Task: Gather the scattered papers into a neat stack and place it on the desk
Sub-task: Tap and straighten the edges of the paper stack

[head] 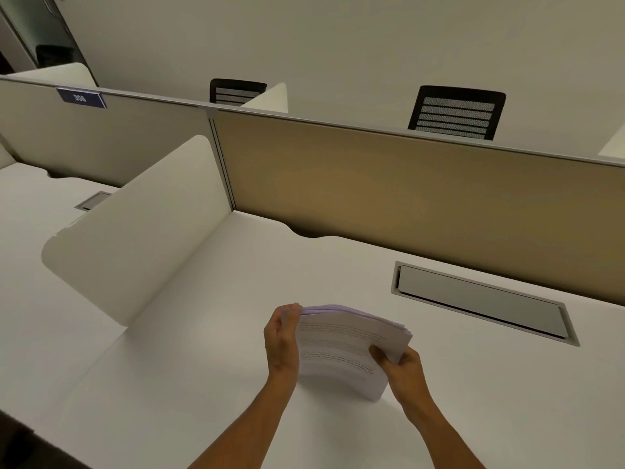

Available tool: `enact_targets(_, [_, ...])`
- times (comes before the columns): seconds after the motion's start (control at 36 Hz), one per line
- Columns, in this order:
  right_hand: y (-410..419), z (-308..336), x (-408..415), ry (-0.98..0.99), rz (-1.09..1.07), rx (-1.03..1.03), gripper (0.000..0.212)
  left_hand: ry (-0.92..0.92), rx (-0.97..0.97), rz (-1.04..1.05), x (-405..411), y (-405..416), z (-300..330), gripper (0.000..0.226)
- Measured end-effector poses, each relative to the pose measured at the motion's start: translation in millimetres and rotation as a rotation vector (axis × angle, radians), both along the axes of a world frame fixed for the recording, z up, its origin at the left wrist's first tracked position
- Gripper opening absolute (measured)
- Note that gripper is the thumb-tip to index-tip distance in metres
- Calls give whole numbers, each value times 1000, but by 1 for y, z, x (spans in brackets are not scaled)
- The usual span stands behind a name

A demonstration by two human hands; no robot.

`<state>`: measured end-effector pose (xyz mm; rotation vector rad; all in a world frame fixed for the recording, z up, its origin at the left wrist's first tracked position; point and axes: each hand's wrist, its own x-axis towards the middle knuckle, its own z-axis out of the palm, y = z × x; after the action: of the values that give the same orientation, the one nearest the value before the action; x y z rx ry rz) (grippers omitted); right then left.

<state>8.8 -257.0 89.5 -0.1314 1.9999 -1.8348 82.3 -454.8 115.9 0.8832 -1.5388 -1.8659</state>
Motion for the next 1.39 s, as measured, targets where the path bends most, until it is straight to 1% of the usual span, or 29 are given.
enact_targets(0.11, [-1,1,0,14,-14,0,24,23,-21,14,0,0,2,23])
enact_targets(0.19, [-3,5,-1,35,-27,-4,23,11,-27,18,1,1,2,25])
enact_targets(0.31, [-6,8,-6,59,-44,-7,19,-17,-99,17,1,2,2,27])
enact_targets(0.44, [-9,13,-7,77,-68,-45,12,23,-122,21,-1,1,5,27])
enact_targets(0.47, [-10,16,-7,78,-72,-56,14,26,-123,14,-1,0,5,29])
enact_targets(0.61, [-12,19,-7,80,-58,-90,43,2,-179,-101,5,-5,0,57])
enact_targets(0.69, [-14,21,-7,61,-56,-117,48,-41,-232,-179,8,-10,-10,63])
enact_targets(0.72, [-14,22,-6,53,-61,-123,48,-60,-243,-190,9,-12,-12,59])
enact_targets(0.75, [-15,22,-6,44,-66,-126,49,-75,-257,-191,9,-13,-14,51])
enact_targets(0.81, [-15,23,-6,28,-81,-135,53,-95,-276,-183,9,-17,-17,27])
enact_targets(0.83, [-15,24,-7,26,-92,-143,56,-99,-270,-182,9,-18,-18,19])
enact_targets(0.86, [-14,24,-8,28,-102,-147,59,-97,-259,-186,9,-20,-19,16])
enact_targets(0.94, [-16,27,-8,42,-120,-144,58,-97,-230,-215,10,-23,-19,13])
enact_targets(1.03, [-16,28,-7,56,-136,-129,56,-81,-193,-249,11,-24,-18,21])
enact_targets(1.08, [-15,27,-8,57,-138,-125,60,-95,-170,-277,11,-24,-19,22])
enact_targets(1.14, [-14,25,-9,57,-116,-120,64,-115,-147,-294,11,-24,-21,15])
enact_targets(1.19, [-12,21,-10,52,-82,-119,65,-138,-134,-290,11,-24,-22,19])
enact_targets(1.25, [-7,13,-10,49,-44,-102,58,-153,-113,-303,12,-24,-24,25])
enact_targets(1.39, [0,-7,-5,15,95,11,21,-195,-50,-376,17,-23,-30,33])
